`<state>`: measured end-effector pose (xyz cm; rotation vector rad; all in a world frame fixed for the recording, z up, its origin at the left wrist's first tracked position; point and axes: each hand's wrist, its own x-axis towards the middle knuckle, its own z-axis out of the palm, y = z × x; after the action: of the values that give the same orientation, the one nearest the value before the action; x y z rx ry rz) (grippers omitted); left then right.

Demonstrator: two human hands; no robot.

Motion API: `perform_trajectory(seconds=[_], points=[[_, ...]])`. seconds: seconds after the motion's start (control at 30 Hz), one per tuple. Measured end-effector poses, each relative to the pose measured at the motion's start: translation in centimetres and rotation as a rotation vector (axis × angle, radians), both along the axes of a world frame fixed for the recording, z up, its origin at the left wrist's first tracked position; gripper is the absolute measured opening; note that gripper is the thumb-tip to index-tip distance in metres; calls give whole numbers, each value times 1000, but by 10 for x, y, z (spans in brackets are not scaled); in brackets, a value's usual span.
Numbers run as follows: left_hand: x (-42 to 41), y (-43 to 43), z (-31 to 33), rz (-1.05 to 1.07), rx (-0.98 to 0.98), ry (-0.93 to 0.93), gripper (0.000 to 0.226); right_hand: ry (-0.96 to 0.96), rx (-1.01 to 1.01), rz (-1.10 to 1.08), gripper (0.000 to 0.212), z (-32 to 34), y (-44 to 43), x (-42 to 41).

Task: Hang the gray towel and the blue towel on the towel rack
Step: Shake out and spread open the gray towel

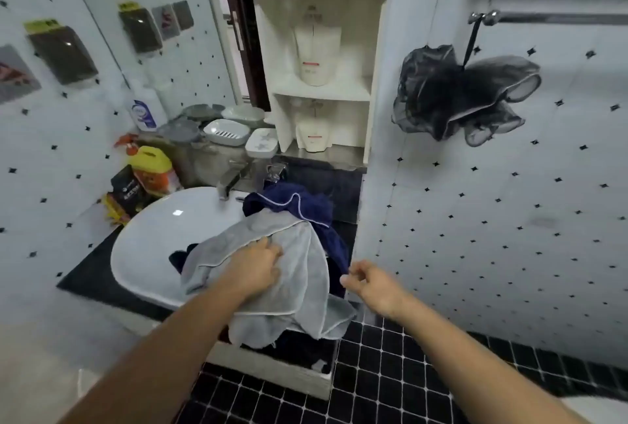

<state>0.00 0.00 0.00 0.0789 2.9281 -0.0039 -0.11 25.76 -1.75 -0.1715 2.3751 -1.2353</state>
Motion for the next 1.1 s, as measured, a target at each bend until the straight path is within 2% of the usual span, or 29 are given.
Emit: perform_trajectory(seconds=[0.13, 0.23, 0.33, 0.4, 0.47, 0.5, 0.57, 0.6, 0.67, 0.73, 0.8, 0.87, 0.93, 1.0, 1.03, 1.1], points=[[-19, 7, -38, -432, -180, -56, 56, -110, -3, -34, 23, -34, -36, -29], [-24, 9, -74, -543, -348, -142, 63, -172, -42, -49, 19, -56, -51, -44], [-39, 8, -72, -610, -383, -111, 47, -235, -46, -93, 22, -66, -50, -60], [-52, 8, -56, -412, -156, -15, 33, -241, -37, -125, 28, -68, -46, -69], [-69, 16, -36, -70, 273, -2, 25, -192, -57, -122, 43, -61, -43, -74], [-76, 25, -24, 17, 536, -22, 23, -125, -84, -101, 53, -53, -41, -77], [-89, 47, 6, 33, 892, -51, 17, 93, -145, -27, 64, -29, -37, -84], [-92, 60, 26, -6, 976, -51, 16, 202, -174, 8, 63, -13, -35, -88], [-97, 84, 68, -80, 1075, -62, 16, 329, -281, -5, 59, 23, -27, -92], [-99, 106, 110, -160, 1121, -54, 15, 376, -422, -94, 45, 58, -12, -92], [-99, 127, 149, -205, 1148, -17, 19, 326, -593, -143, 32, 83, 8, -89], [-96, 151, 187, -260, 1170, 54, 23, 270, -722, -116, 29, 101, 27, -81], [-92, 177, 225, -295, 1193, 140, 21, 276, -730, -56, 28, 114, 45, -72], [-88, 207, 260, -289, 1228, 249, 30, 273, -748, -32, 19, 125, 64, -64], [-86, 222, 275, -252, 1239, 315, 33, 269, -795, -32, 20, 132, 75, -60], [-84, 249, 300, -155, 1245, 460, 36, 234, -938, -50, 43, 144, 100, -56]])
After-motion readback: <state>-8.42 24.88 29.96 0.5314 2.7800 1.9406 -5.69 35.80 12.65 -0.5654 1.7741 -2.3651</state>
